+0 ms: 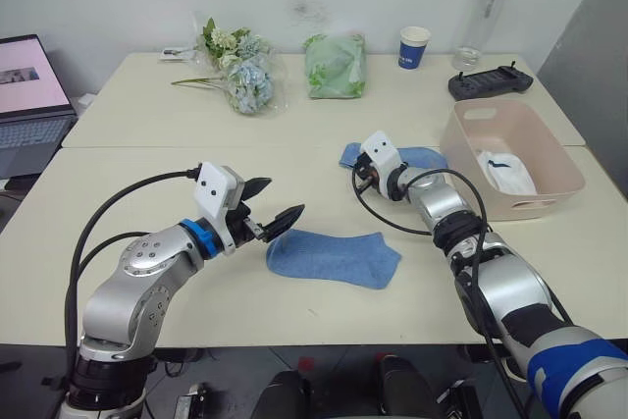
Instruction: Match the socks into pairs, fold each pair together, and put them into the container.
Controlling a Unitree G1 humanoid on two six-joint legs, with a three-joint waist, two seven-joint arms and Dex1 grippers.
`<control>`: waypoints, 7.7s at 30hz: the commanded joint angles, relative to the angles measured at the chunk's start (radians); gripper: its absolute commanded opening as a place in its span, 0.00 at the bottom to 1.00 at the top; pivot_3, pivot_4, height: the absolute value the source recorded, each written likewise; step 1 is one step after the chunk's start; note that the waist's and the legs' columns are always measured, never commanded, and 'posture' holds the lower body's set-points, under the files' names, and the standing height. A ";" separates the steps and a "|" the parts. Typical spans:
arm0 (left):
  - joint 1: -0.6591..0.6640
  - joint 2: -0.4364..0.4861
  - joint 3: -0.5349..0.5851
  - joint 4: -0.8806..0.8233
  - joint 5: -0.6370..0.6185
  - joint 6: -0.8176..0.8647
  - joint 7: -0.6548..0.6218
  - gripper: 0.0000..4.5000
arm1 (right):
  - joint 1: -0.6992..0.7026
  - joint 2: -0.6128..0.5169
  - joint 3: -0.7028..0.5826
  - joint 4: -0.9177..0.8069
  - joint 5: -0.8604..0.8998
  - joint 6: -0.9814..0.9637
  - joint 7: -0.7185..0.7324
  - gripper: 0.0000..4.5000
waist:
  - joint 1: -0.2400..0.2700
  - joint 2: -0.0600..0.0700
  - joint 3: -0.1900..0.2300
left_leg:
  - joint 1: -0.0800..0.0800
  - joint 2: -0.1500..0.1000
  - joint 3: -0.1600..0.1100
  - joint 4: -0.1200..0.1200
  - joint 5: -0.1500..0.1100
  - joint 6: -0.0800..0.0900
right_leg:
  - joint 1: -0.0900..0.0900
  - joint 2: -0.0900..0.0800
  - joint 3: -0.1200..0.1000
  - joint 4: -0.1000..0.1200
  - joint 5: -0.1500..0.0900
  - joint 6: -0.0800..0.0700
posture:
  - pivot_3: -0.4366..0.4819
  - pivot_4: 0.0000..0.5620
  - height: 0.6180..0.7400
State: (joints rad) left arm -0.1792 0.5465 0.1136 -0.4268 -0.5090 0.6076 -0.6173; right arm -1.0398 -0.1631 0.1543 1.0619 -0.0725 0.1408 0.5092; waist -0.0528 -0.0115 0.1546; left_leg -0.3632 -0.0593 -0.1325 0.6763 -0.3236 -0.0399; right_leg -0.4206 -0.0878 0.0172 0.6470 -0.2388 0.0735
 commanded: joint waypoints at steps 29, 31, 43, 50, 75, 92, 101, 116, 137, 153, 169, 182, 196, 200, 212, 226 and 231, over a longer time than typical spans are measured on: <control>-0.586 -0.111 -0.331 0.860 0.268 -0.312 -0.287 1.00 | 0.570 -0.294 0.200 -1.198 0.206 0.057 0.636 0.00 | 0.024 0.000 0.000 | -0.002 -0.001 0.000 0.000 0.000 0.000 | 0.000 0.000 -0.002 -0.002 0.000 0.000 | 0.48 0.27 1.00; -0.665 -0.165 -0.382 1.039 0.345 -0.389 -0.306 1.00 | 0.570 -0.281 0.206 -1.196 0.199 0.062 0.613 0.00 | 0.021 0.000 0.001 | -0.002 -0.001 0.000 0.001 0.000 0.000 | 0.000 0.000 -0.002 -0.002 0.000 0.000 | 0.48 0.27 1.00; -0.794 -0.247 -0.447 1.450 0.537 -0.542 -0.393 0.66 | 0.569 -0.260 0.209 -1.220 0.192 0.085 0.549 0.00 | 0.011 -0.001 0.000 | -0.001 -0.001 0.000 0.001 0.000 0.000 | 0.000 0.000 -0.002 0.000 0.000 0.001 | 0.48 0.27 1.00; -0.798 -0.246 -0.404 1.480 0.545 -0.564 -0.364 0.19 | 0.570 -0.269 0.204 -1.210 0.196 0.071 0.546 0.00 | 0.010 -0.001 0.000 | -0.001 -0.001 -0.001 0.002 0.000 0.000 | 0.000 0.000 -0.002 0.000 0.000 0.001 | 0.48 0.27 1.00; -0.240 -0.137 -0.071 0.570 0.341 -0.245 -0.071 0.00 | 0.562 -0.282 0.107 -1.066 0.190 -0.071 0.461 0.00 | 0.004 -0.001 0.000 | -0.001 0.000 -0.001 0.001 0.000 0.000 | -0.001 0.000 -0.001 0.000 0.000 0.001 | 0.48 0.27 1.00; -0.187 -0.171 -0.109 0.447 0.332 -0.121 0.011 0.00 | 0.605 -0.349 -0.060 -1.143 0.255 0.095 0.374 0.76 | 0.024 -0.001 0.000 | -0.001 0.000 0.000 0.001 0.000 0.000 | -0.001 0.000 -0.001 -0.001 0.000 0.001 | 0.48 0.27 1.00; -0.176 -0.200 -0.095 0.432 0.325 -0.114 0.067 0.00 | 0.716 -0.332 -0.120 -1.421 0.408 0.617 0.213 0.99 | 0.022 -0.001 0.000 | -0.001 0.000 0.000 0.001 0.000 0.000 | -0.001 0.000 0.000 0.000 0.000 0.000 | 0.48 0.27 1.00; -0.171 -0.188 -0.101 0.428 0.325 -0.131 0.078 0.00 | 0.714 -0.277 -0.007 -1.512 0.476 0.846 0.124 0.73 | 0.023 -0.001 0.000 | -0.001 0.000 0.000 0.001 0.000 0.000 | -0.001 0.000 -0.001 0.000 0.000 0.001 | 0.48 0.27 1.00; -0.159 -0.413 0.014 0.312 0.204 0.005 0.319 0.22 | 0.549 -0.364 -0.125 -1.221 0.524 0.779 0.207 0.00 | 0.023 -0.001 0.000 | -0.001 0.000 0.000 0.001 0.000 0.000 | 0.000 0.000 -0.001 -0.001 0.000 0.001 | 0.48 0.27 1.00; -0.471 -0.093 -0.054 0.850 0.252 -0.198 -0.109 0.75 | 0.473 -0.423 -0.092 -1.022 0.477 0.691 0.290 0.00 | 0.029 -0.002 0.000 | -0.002 -0.002 0.000 0.001 0.000 0.000 | 0.001 -0.001 -0.003 -0.002 0.000 0.001 | 0.48 0.27 1.00; -0.730 -0.170 -0.215 1.428 0.474 -0.535 -0.220 0.49 | 0.490 -0.416 -0.096 -1.045 0.460 0.690 0.292 0.00 | 0.020 -0.002 0.000 | -0.002 -0.002 0.000 0.001 0.000 0.000 | -0.001 -0.001 -0.002 0.000 0.000 0.001 | 0.48 0.27 1.00; -0.739 -0.182 -0.107 1.390 0.387 -0.492 -0.253 0.00 | 0.480 -0.394 -0.123 -1.036 0.463 0.675 0.265 0.00 | 0.018 -0.002 0.000 | -0.002 -0.001 0.000 0.001 0.000 0.000 | -0.001 -0.001 -0.002 0.000 0.000 0.001 | 0.48 0.27 1.00; -0.501 -0.116 0.033 0.738 0.151 -0.008 -0.217 0.00 | 0.537 -0.412 -0.344 -1.253 0.705 0.927 0.237 0.00 | 0.019 -0.001 0.000 | -0.003 0.000 -0.001 0.001 0.000 0.000 | -0.002 -0.001 -0.001 0.000 0.000 0.001 | 0.48 0.27 1.00; -0.357 -0.092 0.076 0.425 0.038 0.191 -0.162 0.00 | 0.598 -0.448 -0.410 -1.383 0.819 1.042 0.232 0.00 | 0.020 -0.001 0.000 | -0.003 0.001 -0.001 0.001 0.000 0.000 | -0.001 -0.001 -0.001 0.000 0.000 0.001 | 0.48 0.27 1.00; 0.005 -0.099 0.083 -0.058 -0.095 0.413 0.033 0.00 | 0.783 -0.437 -0.417 -1.539 0.938 1.100 0.139 0.00 | 0.022 -0.002 0.000 | -0.001 0.000 0.001 0.000 -0.001 0.001 | 0.000 0.000 0.000 -0.002 0.000 0.001 | 0.48 0.27 1.00; 0.077 -0.006 0.090 -0.059 -0.128 0.381 0.028 0.00 | 0.862 -0.485 -0.416 -1.581 1.079 1.152 0.125 0.00 | 0.026 -0.001 0.000 | -0.001 0.000 0.001 0.000 -0.001 0.001 | 0.001 0.000 -0.001 -0.001 0.000 0.001 | 0.48 0.27 1.00; 0.108 0.007 0.034 -0.029 -0.068 0.299 0.021 0.00 | 0.867 -0.456 -0.339 -1.529 1.004 1.090 0.086 0.00 | 0.025 -0.001 0.000 | -0.001 0.000 0.001 0.000 -0.001 0.002 | 0.001 0.000 0.000 -0.001 0.000 0.001 | 0.48 0.27 1.00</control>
State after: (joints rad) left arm -0.0820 0.5397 0.1612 -0.4546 -0.5985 0.9512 -0.5820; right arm -0.1721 -0.6268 -0.1977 -0.4694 0.9472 1.2650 0.6058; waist -0.0274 -0.0129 0.1545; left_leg -0.3639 -0.0589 -0.1314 0.6763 -0.3244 -0.0385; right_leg -0.4195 -0.0877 0.0167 0.6459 -0.2389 0.0744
